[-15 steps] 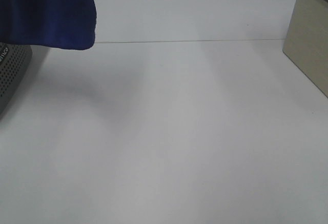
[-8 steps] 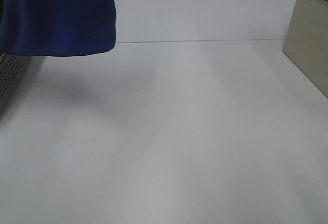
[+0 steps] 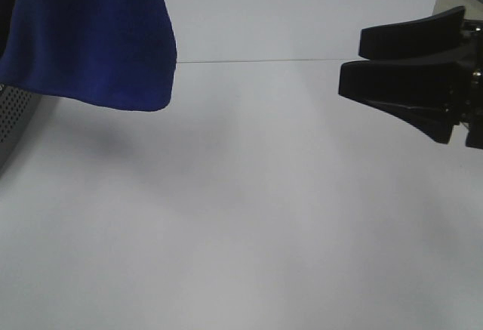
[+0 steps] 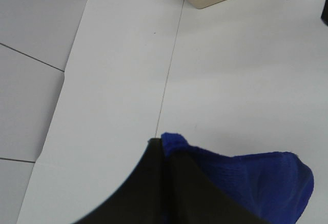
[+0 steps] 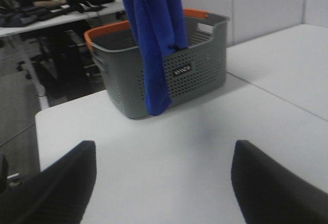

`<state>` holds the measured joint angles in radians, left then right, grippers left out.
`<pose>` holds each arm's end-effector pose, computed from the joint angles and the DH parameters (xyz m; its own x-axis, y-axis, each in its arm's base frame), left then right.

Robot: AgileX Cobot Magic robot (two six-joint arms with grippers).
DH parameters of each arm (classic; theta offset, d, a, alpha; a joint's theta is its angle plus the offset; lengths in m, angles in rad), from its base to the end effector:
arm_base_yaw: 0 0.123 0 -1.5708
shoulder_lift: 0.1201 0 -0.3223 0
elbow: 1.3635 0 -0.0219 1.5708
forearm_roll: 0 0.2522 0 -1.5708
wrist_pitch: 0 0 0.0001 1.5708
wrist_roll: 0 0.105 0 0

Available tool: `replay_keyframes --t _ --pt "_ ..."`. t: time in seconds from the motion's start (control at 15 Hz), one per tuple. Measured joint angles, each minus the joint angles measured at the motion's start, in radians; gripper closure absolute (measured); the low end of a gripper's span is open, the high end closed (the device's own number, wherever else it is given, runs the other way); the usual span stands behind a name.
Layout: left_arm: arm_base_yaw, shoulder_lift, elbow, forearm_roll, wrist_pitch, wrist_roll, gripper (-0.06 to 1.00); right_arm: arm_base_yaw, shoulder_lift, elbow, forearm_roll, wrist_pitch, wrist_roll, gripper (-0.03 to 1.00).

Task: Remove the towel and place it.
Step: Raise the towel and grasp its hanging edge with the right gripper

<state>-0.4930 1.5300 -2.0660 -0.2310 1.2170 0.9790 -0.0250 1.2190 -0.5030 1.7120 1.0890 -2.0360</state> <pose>0.2562 -0.1633 0.5526 0.1815 0.7694 -0.6125 0.7668 0.2792 0.5780 0.1921 0.0874 0.2881 -0.2181 -0.0746 -0.9731 -0.8554 0.4947 0.1538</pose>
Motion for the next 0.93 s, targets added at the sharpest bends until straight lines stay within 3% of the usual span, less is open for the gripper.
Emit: replay_keyframes --t 0.2,0.4,0.67,0.93 --pt "0.0 0.0 0.0 -0.034 0.001 0.057 0.94 0.041 0.237 -0.108 0.019 0.099 -0.079 0.24" --pt "0.0 0.0 0.0 -0.062 0.001 0.08 0.94 0.184 0.417 -0.294 0.024 0.108 -0.076 0.24" --pt "0.0 0.0 0.0 -0.066 0.001 0.086 0.94 0.365 0.543 -0.546 0.025 0.061 0.017 0.24" --pt "0.0 0.0 0.0 -0.066 0.001 0.086 0.94 0.427 0.582 -0.588 0.013 -0.036 0.045 0.24"
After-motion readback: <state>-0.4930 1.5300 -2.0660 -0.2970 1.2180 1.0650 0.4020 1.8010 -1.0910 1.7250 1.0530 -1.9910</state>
